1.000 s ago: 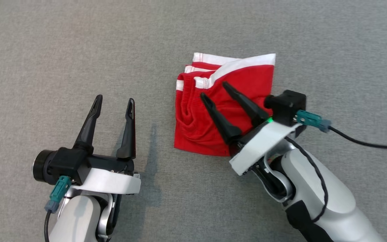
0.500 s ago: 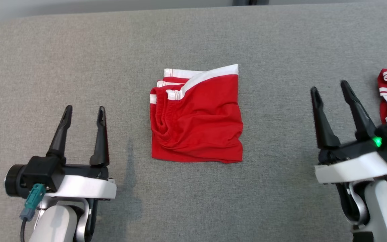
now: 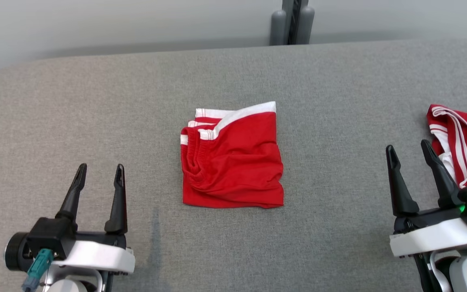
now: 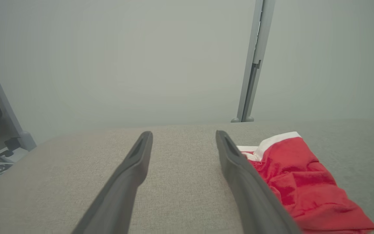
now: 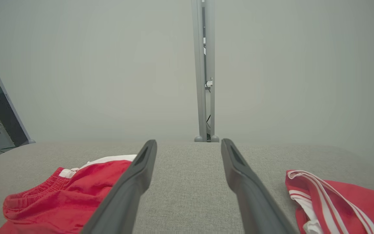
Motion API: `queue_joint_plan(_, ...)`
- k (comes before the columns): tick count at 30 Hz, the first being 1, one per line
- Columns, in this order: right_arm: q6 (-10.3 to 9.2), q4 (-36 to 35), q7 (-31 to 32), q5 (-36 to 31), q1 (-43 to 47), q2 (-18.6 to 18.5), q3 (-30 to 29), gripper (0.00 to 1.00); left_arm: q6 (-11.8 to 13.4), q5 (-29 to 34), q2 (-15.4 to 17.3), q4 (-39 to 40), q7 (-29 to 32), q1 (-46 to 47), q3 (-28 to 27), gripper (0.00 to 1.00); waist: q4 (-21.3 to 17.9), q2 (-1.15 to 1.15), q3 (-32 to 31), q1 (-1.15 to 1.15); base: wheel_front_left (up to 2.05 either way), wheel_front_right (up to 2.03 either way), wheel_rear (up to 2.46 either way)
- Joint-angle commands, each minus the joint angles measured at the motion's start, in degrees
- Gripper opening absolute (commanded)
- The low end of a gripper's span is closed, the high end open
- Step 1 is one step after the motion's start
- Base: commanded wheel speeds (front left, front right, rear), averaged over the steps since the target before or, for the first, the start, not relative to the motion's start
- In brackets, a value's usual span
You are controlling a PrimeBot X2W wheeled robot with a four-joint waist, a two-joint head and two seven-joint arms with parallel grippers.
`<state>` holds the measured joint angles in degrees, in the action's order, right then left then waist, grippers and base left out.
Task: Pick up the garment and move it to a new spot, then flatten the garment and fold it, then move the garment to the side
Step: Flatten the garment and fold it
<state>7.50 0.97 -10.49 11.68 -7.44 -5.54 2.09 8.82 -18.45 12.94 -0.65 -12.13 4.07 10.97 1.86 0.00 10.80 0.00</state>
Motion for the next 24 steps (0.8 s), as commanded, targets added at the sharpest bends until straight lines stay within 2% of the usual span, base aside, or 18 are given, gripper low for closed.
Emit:
queue_joint_plan(1, -0.02, -0.3, 0.5, -0.2, 1.0, -0.2, -0.4, 1.00, 0.1, -0.4, 0.4, 0.3, -0.1, -0.9, -0.1, 1.00, 0.4, 0.00, -1.4, 0.00, 0.00, 0.00, 0.00)
queue_joint_plan(14, -0.02, -1.9, 3.4, -0.5, 8.1, -0.4, -1.9, 1.00, 0.8, -0.7, 2.2, 1.9, 2.4, -7.0, 0.4, 1.00, 1.4, 0.00, -7.3, 0.00, 0.00, 0.00, 0.00)
queue_joint_plan(24, -0.02, -3.2, 4.8, -0.4, 10.2, 0.2, -2.7, 1.00, 1.3, -1.0, 3.6, 3.5, 4.1, -8.3, 0.2, 1.00, 1.2, 0.00, -8.9, 0.00, 0.00, 0.00, 0.00)
